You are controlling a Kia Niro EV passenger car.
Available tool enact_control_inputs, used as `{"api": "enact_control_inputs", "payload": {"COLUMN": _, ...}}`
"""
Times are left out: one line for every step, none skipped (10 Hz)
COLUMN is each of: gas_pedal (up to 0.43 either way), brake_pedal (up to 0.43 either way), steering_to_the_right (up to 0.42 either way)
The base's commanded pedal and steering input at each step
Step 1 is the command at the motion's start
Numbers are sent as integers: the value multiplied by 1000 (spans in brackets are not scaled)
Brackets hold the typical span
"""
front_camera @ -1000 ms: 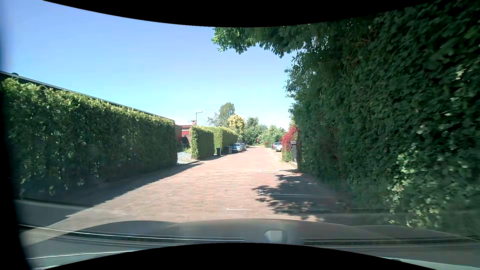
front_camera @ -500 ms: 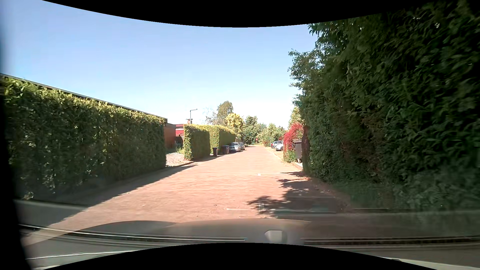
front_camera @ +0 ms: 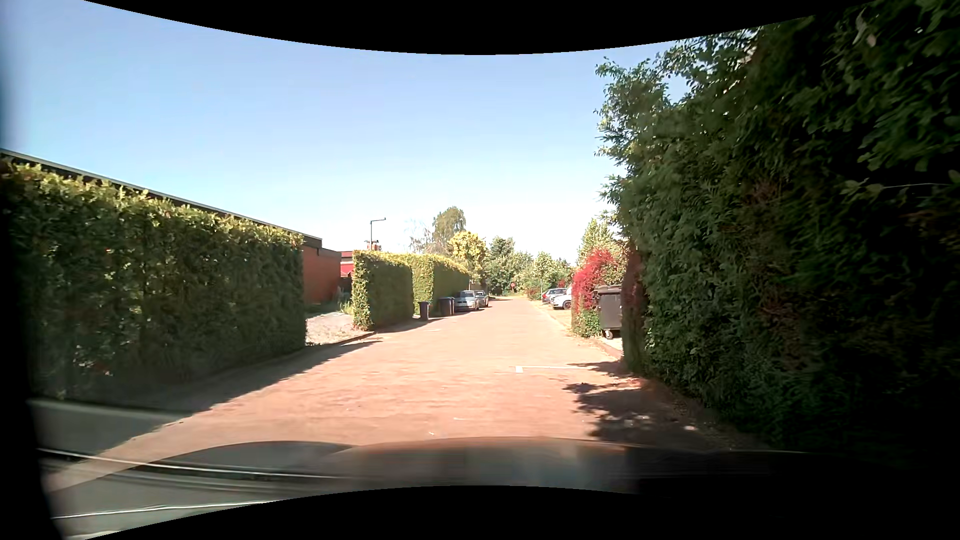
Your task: Follow the waypoints while adhering to traffic rules and regulations
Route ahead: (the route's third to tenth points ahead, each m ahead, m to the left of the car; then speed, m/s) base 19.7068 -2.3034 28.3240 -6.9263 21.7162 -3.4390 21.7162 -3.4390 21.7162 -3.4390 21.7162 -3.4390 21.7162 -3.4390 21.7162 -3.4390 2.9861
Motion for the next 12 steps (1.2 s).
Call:
{"api": "enact_control_inputs", "payload": {"gas_pedal": 28, "brake_pedal": 6, "steering_to_the_right": 6}}
{"api": "enact_control_inputs", "payload": {"gas_pedal": 28, "brake_pedal": 6, "steering_to_the_right": 6}}
{"api": "enact_control_inputs", "payload": {"gas_pedal": 39, "brake_pedal": 6, "steering_to_the_right": 6}}
{"api": "enact_control_inputs", "payload": {"gas_pedal": 39, "brake_pedal": 6, "steering_to_the_right": 5}}
{"api": "enact_control_inputs", "payload": {"gas_pedal": 47, "brake_pedal": 6, "steering_to_the_right": 5}}
{"api": "enact_control_inputs", "payload": {"gas_pedal": 79, "brake_pedal": 6, "steering_to_the_right": 5}}
{"api": "enact_control_inputs", "payload": {"gas_pedal": 79, "brake_pedal": 6, "steering_to_the_right": 5}}
{"api": "enact_control_inputs", "payload": {"gas_pedal": 79, "brake_pedal": 6, "steering_to_the_right": 5}}
{"api": "enact_control_inputs", "payload": {"gas_pedal": 79, "brake_pedal": 6, "steering_to_the_right": 5}}
{"api": "enact_control_inputs", "payload": {"gas_pedal": 79, "brake_pedal": 6, "steering_to_the_right": 3}}
{"api": "enact_control_inputs", "payload": {"gas_pedal": 79, "brake_pedal": 6, "steering_to_the_right": 1}}
{"api": "enact_control_inputs", "payload": {"gas_pedal": 79, "brake_pedal": 6, "steering_to_the_right": -1}}
